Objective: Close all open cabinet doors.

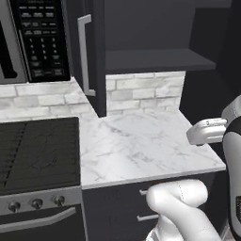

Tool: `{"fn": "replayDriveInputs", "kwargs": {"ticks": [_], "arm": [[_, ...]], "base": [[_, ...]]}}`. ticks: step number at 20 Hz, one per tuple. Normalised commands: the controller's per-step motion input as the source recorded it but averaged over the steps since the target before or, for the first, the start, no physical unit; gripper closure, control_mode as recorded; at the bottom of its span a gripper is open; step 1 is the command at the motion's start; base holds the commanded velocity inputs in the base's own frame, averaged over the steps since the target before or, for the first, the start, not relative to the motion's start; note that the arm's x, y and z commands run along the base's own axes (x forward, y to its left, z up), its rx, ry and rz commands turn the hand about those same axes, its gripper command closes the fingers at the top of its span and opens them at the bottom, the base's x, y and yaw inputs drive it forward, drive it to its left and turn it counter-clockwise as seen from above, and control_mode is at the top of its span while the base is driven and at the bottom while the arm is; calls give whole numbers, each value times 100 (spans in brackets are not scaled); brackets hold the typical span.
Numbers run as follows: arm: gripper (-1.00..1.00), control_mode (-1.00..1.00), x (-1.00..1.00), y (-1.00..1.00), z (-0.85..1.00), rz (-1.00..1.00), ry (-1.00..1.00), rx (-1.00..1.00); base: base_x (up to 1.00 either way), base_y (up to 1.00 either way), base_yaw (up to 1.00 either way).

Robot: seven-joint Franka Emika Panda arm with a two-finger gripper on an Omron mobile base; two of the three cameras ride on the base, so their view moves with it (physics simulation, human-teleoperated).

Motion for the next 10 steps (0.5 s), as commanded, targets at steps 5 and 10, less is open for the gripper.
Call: {"fn": "replayDriveInputs", "kwargs": {"ticks": [5, 10], "arm": [[-100, 100, 0, 0, 0, 0, 0, 0], [-100, 100, 0, 0, 0, 0, 0, 0]], "base": [[49, 0, 0], [54, 0, -2]]}}
